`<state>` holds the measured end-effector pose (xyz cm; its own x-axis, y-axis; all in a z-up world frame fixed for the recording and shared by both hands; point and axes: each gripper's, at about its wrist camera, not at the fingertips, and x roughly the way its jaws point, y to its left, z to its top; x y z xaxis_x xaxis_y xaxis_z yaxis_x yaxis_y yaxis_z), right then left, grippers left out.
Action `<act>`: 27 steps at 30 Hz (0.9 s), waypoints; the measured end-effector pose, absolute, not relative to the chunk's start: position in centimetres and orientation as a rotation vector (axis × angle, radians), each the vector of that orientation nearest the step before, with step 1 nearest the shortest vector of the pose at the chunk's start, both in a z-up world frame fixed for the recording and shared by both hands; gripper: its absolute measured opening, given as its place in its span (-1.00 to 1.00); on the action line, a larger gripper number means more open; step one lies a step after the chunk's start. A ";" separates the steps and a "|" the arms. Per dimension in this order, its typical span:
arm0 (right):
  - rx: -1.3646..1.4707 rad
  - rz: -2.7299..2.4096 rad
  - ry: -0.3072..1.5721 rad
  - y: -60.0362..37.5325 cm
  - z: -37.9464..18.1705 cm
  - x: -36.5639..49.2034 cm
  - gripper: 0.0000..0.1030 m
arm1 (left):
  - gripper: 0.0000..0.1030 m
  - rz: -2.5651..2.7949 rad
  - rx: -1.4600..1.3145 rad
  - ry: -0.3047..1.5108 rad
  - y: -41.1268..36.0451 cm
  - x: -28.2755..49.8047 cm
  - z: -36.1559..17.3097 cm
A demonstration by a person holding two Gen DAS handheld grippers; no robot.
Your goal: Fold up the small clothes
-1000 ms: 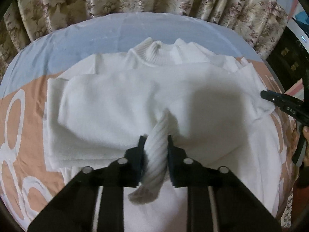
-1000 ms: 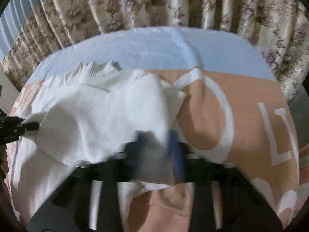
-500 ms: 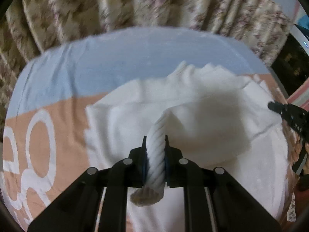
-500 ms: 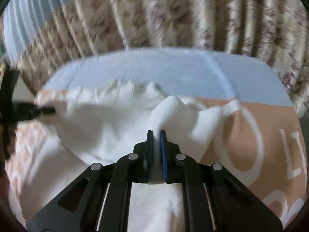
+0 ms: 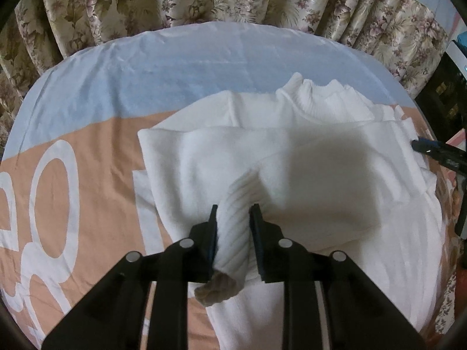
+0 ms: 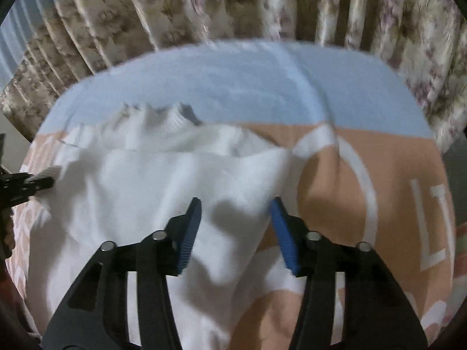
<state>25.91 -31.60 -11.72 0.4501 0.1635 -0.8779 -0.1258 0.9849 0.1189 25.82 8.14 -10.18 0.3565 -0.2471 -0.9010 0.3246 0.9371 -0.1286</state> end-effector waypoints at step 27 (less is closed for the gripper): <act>0.123 0.182 0.891 -34.6 -9.2 22.2 -0.22 | 0.28 -0.162 0.062 1.009 14.0 24.3 -7.8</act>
